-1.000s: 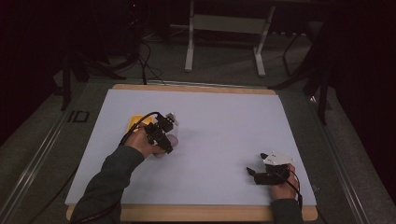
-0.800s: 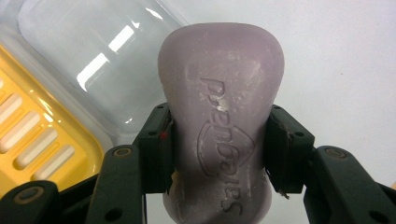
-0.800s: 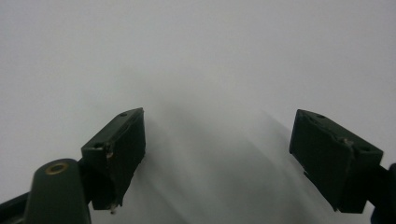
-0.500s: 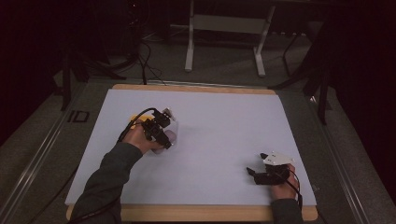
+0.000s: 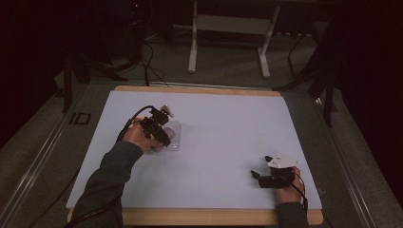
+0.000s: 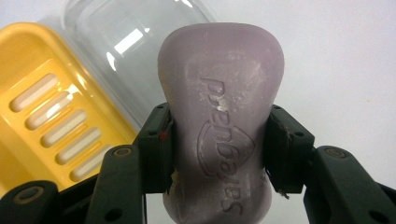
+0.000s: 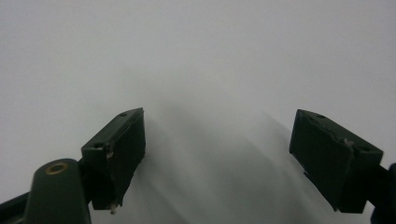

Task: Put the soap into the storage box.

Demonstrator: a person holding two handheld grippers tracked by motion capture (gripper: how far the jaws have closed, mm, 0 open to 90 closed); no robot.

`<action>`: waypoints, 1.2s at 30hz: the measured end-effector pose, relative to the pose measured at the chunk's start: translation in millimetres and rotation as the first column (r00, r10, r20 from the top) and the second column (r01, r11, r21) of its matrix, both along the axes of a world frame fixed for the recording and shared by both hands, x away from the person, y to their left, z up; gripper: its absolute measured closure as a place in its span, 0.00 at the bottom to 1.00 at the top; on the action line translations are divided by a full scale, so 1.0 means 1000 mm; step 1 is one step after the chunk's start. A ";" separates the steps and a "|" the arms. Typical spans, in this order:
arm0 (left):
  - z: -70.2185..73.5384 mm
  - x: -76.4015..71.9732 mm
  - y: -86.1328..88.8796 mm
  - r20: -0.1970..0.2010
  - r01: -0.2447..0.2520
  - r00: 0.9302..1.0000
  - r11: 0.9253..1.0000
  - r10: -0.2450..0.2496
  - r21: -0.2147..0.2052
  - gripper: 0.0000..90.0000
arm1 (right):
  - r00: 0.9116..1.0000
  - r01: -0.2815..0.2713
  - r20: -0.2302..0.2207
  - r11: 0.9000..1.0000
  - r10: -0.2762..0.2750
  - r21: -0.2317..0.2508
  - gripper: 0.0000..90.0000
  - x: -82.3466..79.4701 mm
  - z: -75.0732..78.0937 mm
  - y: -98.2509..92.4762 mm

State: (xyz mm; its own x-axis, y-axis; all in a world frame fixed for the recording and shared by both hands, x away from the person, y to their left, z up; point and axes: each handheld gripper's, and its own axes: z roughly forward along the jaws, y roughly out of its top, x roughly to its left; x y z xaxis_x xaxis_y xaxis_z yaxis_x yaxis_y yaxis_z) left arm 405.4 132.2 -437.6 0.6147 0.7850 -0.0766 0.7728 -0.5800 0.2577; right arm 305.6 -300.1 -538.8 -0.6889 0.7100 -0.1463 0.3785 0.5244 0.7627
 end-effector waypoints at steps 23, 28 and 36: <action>0.002 0.010 0.022 0.034 -0.091 0.995 0.996 0.091 -0.002 0.55 | 1.000 0.002 0.005 1.000 -0.002 -0.003 0.20 0.000 0.000 0.000; 0.003 0.012 0.028 0.047 -0.102 0.994 0.995 0.103 -0.021 0.55 | 1.000 0.001 0.007 1.000 -0.001 -0.002 0.20 0.000 0.000 0.000; 0.004 0.015 0.035 0.081 -0.146 0.986 0.989 0.148 -0.028 0.55 | 1.000 0.003 0.008 1.000 -0.003 0.004 0.20 0.000 0.000 0.000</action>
